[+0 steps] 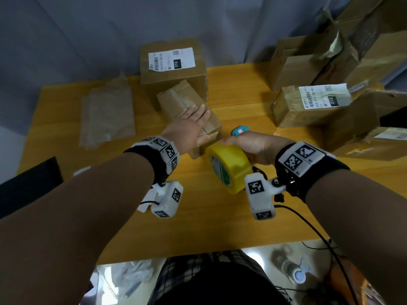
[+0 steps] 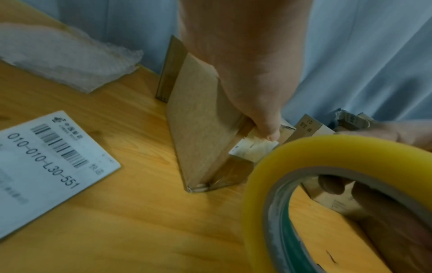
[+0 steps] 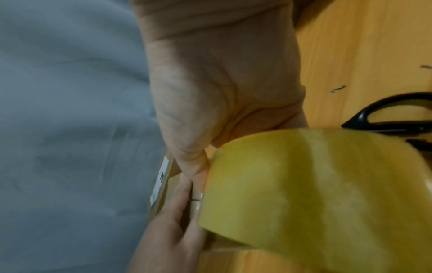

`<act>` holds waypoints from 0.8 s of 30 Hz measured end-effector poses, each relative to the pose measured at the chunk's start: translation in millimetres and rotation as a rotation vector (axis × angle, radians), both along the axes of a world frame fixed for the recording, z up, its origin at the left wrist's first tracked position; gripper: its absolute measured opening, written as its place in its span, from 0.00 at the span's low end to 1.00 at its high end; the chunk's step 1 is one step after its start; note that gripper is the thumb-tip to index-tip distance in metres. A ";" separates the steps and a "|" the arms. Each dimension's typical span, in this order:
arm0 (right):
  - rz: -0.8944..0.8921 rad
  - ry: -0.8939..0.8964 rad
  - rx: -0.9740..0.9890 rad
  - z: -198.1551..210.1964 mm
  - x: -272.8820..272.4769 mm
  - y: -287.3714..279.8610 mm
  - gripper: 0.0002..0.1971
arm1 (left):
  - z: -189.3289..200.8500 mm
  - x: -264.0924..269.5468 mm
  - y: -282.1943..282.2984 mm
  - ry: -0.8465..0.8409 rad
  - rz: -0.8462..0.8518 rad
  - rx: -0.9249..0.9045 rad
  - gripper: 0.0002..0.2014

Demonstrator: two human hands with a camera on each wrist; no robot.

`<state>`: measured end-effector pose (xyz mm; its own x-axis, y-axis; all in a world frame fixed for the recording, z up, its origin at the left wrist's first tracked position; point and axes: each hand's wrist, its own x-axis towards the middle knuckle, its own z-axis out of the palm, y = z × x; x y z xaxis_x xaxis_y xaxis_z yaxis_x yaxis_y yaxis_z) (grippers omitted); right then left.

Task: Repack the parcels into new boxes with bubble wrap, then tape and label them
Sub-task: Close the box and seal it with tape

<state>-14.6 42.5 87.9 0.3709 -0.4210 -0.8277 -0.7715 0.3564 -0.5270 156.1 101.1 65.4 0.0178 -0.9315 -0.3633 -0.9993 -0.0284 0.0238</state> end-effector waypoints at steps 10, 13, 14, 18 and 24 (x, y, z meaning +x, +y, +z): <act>0.185 0.076 -0.014 -7.1 -1.9 4.6 0.32 | -12.2 -7.3 2.3 -0.073 0.016 -0.075 0.34; 0.173 0.053 -0.023 -6.2 -9.0 -0.2 0.26 | -21.4 -14.3 0.7 -0.122 0.041 -0.099 0.36; 0.167 0.042 -0.017 -6.6 -11.2 -1.4 0.26 | -23.3 -16.4 0.6 -0.140 0.048 -0.101 0.37; 0.149 -0.019 -0.013 -10.3 -14.4 -5.8 0.29 | -28.9 -19.9 2.1 -0.164 0.051 -0.132 0.41; 0.192 -0.062 0.100 -10.1 -14.2 -4.3 0.19 | -27.2 -6.9 4.2 -0.052 -0.028 -0.161 0.34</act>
<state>-28.8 38.1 77.8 0.4876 -0.2548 -0.8350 -0.7974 0.2594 -0.5448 149.3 105.2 38.2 0.0057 -0.9779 -0.2088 -0.9997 -0.0003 -0.0256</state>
